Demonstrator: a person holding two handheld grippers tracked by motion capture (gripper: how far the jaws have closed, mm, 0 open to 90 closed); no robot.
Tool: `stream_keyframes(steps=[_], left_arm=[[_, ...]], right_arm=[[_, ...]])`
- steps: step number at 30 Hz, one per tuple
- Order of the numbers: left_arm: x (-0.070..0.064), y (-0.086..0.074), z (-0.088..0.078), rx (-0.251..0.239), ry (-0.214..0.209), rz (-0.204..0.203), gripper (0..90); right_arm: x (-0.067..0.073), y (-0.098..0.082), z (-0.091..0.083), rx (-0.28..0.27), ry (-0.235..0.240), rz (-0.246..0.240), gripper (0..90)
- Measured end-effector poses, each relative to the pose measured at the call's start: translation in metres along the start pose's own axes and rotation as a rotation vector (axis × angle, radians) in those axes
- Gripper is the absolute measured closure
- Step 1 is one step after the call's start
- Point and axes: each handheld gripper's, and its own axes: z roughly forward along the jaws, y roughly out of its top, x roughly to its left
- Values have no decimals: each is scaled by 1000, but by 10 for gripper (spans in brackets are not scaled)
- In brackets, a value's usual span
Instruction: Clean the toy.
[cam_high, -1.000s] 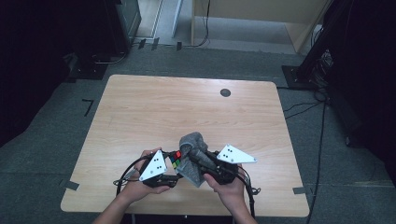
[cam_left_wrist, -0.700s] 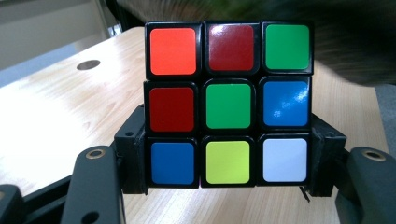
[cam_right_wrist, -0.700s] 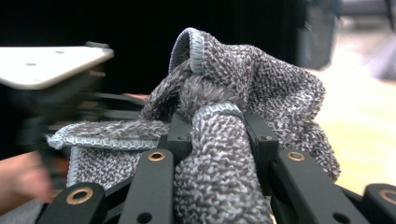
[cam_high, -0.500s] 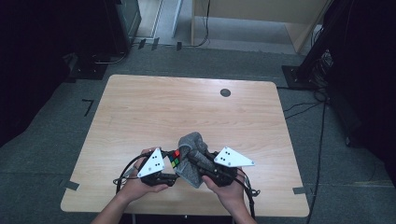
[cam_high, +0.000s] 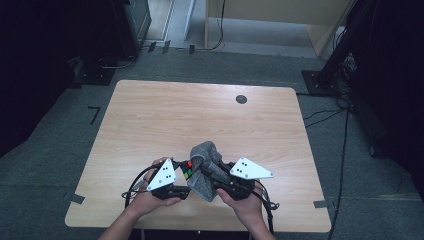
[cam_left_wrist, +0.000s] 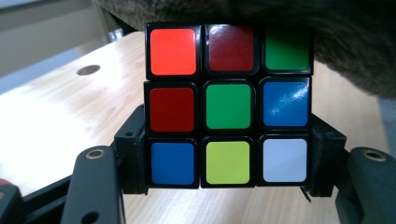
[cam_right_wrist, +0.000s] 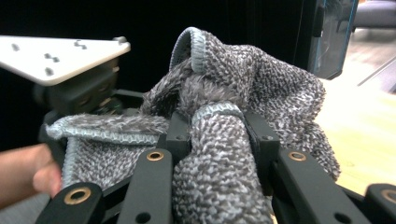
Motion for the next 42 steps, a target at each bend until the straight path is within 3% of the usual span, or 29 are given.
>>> stream_keyframes(steps=[1, 3, 6, 8, 10, 12, 14, 16, 18, 19, 23, 26, 29, 31, 34, 36, 39, 42], left_arm=[[0, 0, -1, -1, 2, -2, 343], [3, -1, -2, -4, 2, -12, 344], [5, -1, -2, -11, 3, -27, 344], [4, -2, 0, 4, 11, -21, 344], [3, -2, 1, 16, 15, -11, 344], [1, -1, 1, 8, 11, -7, 344], [0, 0, 1, 15, 20, 5, 344], [1, -1, 1, 30, 25, 1, 343], [3, 0, 1, 30, 23, -15, 343], [3, 1, 1, 31, 21, -20, 343], [3, 1, 1, 23, -3, -26, 343], [1, 1, 1, 17, -10, -8, 343], [2, 1, -3, -4, -24, -15, 343], [6, 1, -5, -31, -36, -45, 343], [9, 2, -9, -65, -30, -66, 343], [11, 2, -12, -86, -35, -82, 343], [13, 2, -13, -113, -57, -115, 343], [13, 1, -14, -121, -59, -119, 343]], right_arm=[[-5, -3, 0, 0, -6, 36, 686], [-18, -8, 1, 39, -65, 84, 688], [-26, -9, -3, 49, -114, 114, 688], [-21, -5, -6, 13, -95, 107, 687], [-10, 0, -5, -20, -41, 68, 686], [2, 4, -2, -18, 3, 20, 682], [6, 2, 2, 3, 17, -2, 674], [0, -1, 3, 4, 15, 46, 675], [-8, -4, 2, 40, -63, 57, 678], [-12, -5, 1, 45, -76, 73, 679], [-15, -5, -2, 15, -39, 106, 678], [-10, -4, 0, 5, -8, 81, 678], [-13, -5, 2, 19, -28, 87, 678], [-20, -7, 0, 45, -89, 75, 680], [-30, -7, -7, 35, -120, 131, 681], [-33, -6, -9, 14, -112, 152, 680], [-31, -9, -4, 29, -91, 153, 680], [-27, -16, 3, 33, -71, 176, 686]])
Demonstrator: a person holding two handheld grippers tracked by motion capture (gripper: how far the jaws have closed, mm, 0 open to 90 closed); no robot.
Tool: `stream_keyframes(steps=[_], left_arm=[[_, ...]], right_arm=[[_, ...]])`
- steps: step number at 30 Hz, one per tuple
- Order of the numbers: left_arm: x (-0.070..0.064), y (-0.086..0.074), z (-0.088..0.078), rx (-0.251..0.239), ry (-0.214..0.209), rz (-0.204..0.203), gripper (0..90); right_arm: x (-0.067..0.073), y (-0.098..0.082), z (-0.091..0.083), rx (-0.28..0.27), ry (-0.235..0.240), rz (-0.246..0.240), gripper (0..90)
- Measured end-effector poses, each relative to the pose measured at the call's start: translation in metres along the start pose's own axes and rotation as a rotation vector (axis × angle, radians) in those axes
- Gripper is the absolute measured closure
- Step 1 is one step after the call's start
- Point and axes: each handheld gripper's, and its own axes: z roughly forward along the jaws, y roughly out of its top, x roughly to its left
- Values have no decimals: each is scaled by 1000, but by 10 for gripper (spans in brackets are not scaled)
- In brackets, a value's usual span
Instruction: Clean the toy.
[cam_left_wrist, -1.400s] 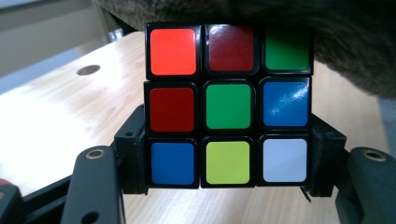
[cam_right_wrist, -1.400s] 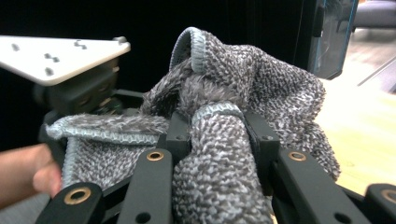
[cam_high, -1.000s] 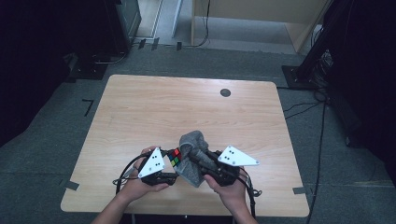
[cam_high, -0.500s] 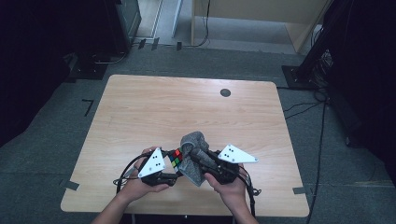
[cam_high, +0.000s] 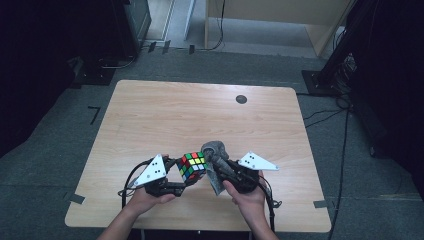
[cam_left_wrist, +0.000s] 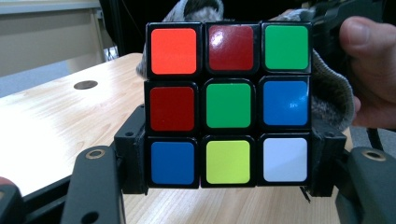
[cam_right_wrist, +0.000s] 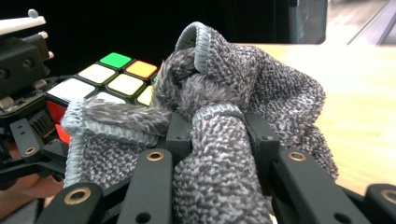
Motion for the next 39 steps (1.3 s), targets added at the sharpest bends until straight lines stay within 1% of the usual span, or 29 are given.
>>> stream_keyframes(steps=[1, 2, 3, 5, 7, 9, 10, 13, 14, 15, 17, 19, 21, 22, 24, 25, 26, 28, 29, 30, 32, 34, 36, 38, 39], left_arm=[[1, 0, -1, -6, -5, -7, 343], [2, 1, -3, -27, -14, -20, 343], [2, 2, -3, -39, -17, -28, 343], [4, 4, -6, -58, -20, -43, 343], [6, 3, -8, -54, -11, -41, 343], [8, 3, -9, -49, 3, -41, 343], [8, 2, -9, -47, 7, -44, 344], [8, 1, -7, -34, 9, -38, 343], [7, 2, -7, -38, 3, -43, 344], [7, 2, -7, -41, -1, -44, 343], [6, 3, -7, -44, 1, -41, 343], [6, 3, -8, -45, 6, -42, 343], [8, 3, -9, -42, 17, -43, 343], [8, 3, -9, -44, 21, -47, 343], [9, 3, -9, -47, 19, -51, 343], [9, 3, -9, -46, 19, -49, 343], [9, 2, -9, -43, 20, -45, 343], [9, 1, -8, -42, 18, -48, 343], [9, 1, -8, -43, 17, -51, 343], [9, 2, -8, -42, 17, -50, 343], [9, 2, -9, -40, 23, -46, 343], [10, 2, -10, -41, 26, -48, 343], [10, 2, -10, -43, 28, -52, 343], [11, 2, -11, -43, 26, -52, 343], [11, 2, -10, -41, 26, -51, 343]], right_arm=[[-2, -2, 2, 4, 20, 28, 685], [-3, -3, 2, 10, 36, 50, 685], [-3, -5, 5, 26, 68, 63, 684], [0, -10, 12, 61, 93, 56, 684], [2, -14, 18, 99, 106, 62, 684], [0, -16, 21, 121, 127, 75, 682], [-2, -15, 19, 113, 124, 77, 683], [-5, -6, 6, 14, 116, 105, 683], [-5, -3, 3, -6, 110, 97, 684], [-4, -2, 2, -8, 111, 88, 684], [-3, -5, 5, 13, 131, 94, 685], [-2, -13, 14, 66, 141, 98, 684], [-1, -20, 24, 148, 155, 93, 683], [0, -22, 26, 175, 160, 88, 683], [0, -20, 25, 159, 152, 84, 684], [-1, -17, 21, 136, 148, 85, 685], [-3, -12, 15, 89, 146, 87, 686], [-4, -7, 7, 31, 143, 98, 687], [-4, -5, 5, 14, 140, 96, 688], [-3, -5, 6, 18, 140, 93, 688], [-1, -10, 11, 49, 144, 94, 689], [0, -16, 19, 108, 154, 91, 688], [1, -20, 24, 154, 155, 74, 687], [2, -17, 21, 137, 143, 58, 687], [0, -13, 16, 101, 141, 61, 687]])
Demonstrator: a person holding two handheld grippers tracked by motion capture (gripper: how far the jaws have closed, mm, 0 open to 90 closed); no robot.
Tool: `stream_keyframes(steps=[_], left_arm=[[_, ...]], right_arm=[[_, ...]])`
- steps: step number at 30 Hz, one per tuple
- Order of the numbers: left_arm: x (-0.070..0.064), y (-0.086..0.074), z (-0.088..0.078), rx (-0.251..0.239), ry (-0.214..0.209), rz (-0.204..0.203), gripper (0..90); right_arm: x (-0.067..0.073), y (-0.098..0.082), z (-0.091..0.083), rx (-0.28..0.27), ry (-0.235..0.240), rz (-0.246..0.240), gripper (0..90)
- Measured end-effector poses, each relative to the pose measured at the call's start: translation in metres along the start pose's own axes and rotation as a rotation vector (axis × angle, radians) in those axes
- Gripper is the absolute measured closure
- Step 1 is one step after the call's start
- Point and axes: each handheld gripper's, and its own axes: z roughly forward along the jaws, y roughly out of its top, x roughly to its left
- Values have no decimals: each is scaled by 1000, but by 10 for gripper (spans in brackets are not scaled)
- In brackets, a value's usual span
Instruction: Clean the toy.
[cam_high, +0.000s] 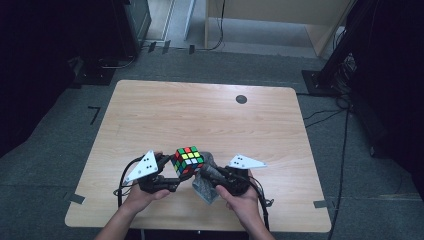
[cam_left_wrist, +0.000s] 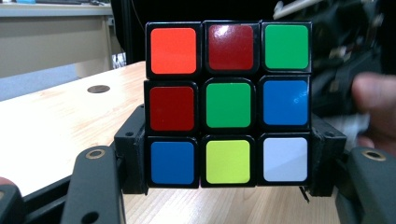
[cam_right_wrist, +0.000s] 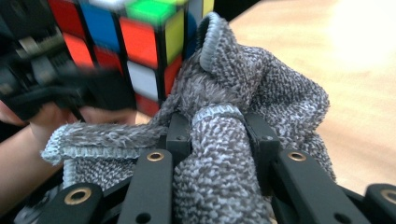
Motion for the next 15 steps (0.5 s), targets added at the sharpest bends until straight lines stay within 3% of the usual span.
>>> stream_keyframes(steps=[2, 4, 7, 9, 11, 15], left_arm=[[0, -1, 1, 3, -1, 0, 343], [-1, -1, 2, 4, -4, -4, 343], [-2, 0, 1, -2, -1, -4, 343], [-1, 1, -1, -7, 4, -4, 343], [0, 2, -2, -17, 7, -14, 343], [4, 3, -4, -54, 48, -72, 343]], right_arm=[[-1, 6, -10, -72, 3, 19, 687], [-1, 7, -13, -91, 2, 16, 687], [-1, 1, -5, -53, 13, 31, 688], [-1, -6, 5, 15, 23, 29, 686], [1, -9, 11, 49, 34, 22, 686], [5, -14, 19, 94, 77, 20, 686]])
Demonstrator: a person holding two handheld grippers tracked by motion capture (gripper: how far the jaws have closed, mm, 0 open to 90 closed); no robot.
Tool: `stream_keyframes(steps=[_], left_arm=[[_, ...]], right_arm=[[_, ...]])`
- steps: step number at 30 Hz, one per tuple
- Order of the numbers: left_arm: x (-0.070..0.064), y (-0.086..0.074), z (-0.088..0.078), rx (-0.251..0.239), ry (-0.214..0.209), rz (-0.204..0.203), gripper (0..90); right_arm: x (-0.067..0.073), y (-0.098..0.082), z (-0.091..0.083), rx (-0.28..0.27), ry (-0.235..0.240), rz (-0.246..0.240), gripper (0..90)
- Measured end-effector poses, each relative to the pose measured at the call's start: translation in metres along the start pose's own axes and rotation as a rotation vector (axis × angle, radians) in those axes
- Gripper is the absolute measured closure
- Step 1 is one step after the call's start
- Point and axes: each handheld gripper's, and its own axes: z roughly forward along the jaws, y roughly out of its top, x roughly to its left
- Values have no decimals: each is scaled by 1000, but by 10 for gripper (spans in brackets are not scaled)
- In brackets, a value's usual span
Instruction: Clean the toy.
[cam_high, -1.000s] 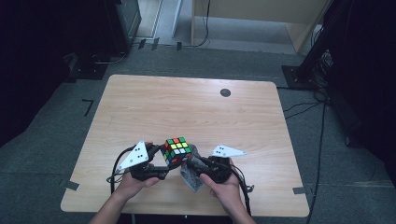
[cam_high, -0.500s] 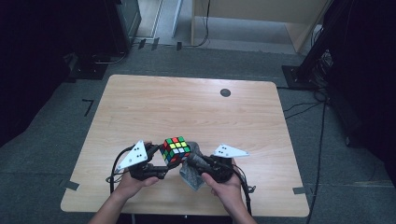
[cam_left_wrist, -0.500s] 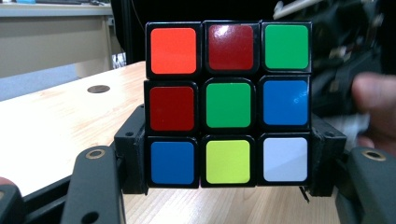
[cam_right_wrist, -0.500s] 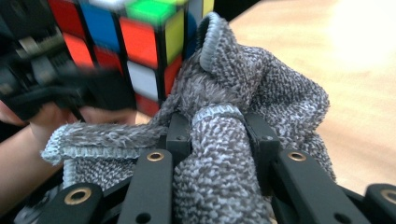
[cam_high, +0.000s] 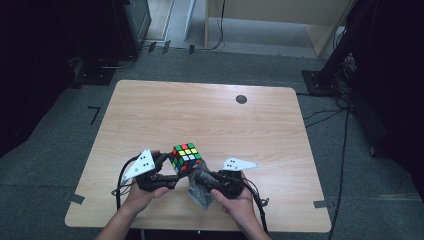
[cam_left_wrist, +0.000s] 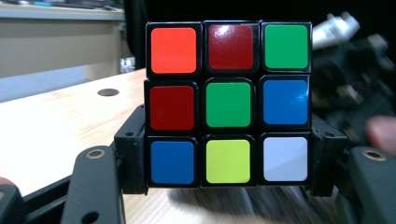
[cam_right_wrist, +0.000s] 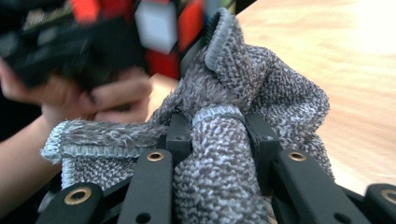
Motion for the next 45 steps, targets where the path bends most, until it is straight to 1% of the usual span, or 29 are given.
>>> stream_keyframes(steps=[1, 2, 5, 7, 8, 10, 12, 13, 15, 16, 18, 19, 22, 23, 24, 25, 26, 28, 30, 31, 32, 34, 35, 37, 38, 39, 40, 42, 45], left_arm=[[1, 0, 0, -14, 9, -29, 343], [2, 0, 0, -19, 12, -44, 343], [0, -1, 2, -14, 7, -54, 343], [-2, -1, 3, -18, -2, -48, 343], [-3, 0, 3, -24, -2, -51, 343], [-3, 1, 2, -32, -2, -51, 343], [-3, 2, 0, -41, -2, -53, 343], [-3, 2, -1, -38, 0, -54, 343], [-1, 2, -1, -40, 4, -64, 343], [-1, 2, -1, -40, -2, -73, 343], [-1, 2, 1, -43, -13, -92, 343], [-2, 2, 2, -43, -15, -94, 343], [-6, 1, 5, -27, -24, -82, 343], [-7, 0, 6, -23, -26, -78, 343], [-7, 0, 6, -20, -26, -76, 343], [-8, 0, 6, -21, -27, -76, 343], [-7, 0, 6, -25, -27, -78, 343], [-6, 2, 4, -44, -28, -92, 343], [-5, 3, 2, -51, -26, -97, 343], [-4, 3, 1, -50, -21, -94, 343], [-4, 3, 1, -52, -21, -99, 343], [-4, 3, 2, -51, -29, -107, 343], [-4, 3, 3, -51, -34, -112, 343], [-6, 2, 5, -42, -39, -102, 343], [-8, 2, 5, -32, -36, -92, 343], [-8, 1, 6, -26, -35, -84, 343], [-9, 1, 6, -26, -34, -82, 343], [-8, 2, 5, -37, -35, -90, 343], [-6, 4, 2, -48, -35, -97, 343]], right_arm=[[3, -2, 4, 15, 17, -9, 686], [7, -4, 8, 25, 36, -28, 686], [20, -6, 15, -5, 76, -68, 688], [28, -6, 14, -58, 35, -109, 701], [29, -6, 13, -77, 0, -114, 707], [27, -7, 9, -105, -39, -97, 715], [18, -8, 5, -126, -103, -56, 716], [13, -9, 2, -145, -137, -21, 716], [3, -10, -3, -187, -171, 41, 715], [2, -10, -4, -180, -173, 39, 714], [5, -11, 0, -152, -135, 18, 711], [11, -12, 6, -132, -97, -5, 710], [29, -14, 20, -88, -17, -81, 709], [34, -15, 22, -94, -2, -107, 711], [37, -14, 22, -111, 6, -114, 712], [37, -13, 20, -127, 2, -108, 712], [34, -11, 15, -158, -24, -87, 716], [23, -9, 7, -180, -77, -46, 720], [9, -12, -1, -221, -161, 34, 721], [2, -14, -5, -249, -182, 78, 721], [-2, -15, -7, -255, -187, 103, 719], [-2, -15, -3, -221, -153, 80, 716], [4, -15, 1, -201, -120, 48, 714], [19, -13, 13, -136, -37, -32, 711], [26, -12, 18, -119, -2, -76, 712], [32, -12, 19, -119, 13, -111, 712], [35, -10, 18, -129, 16, -127, 713], [29, -6, 12, -150, -10, -98, 718], [5, -5, -4, -192, -118, 3, 720]])
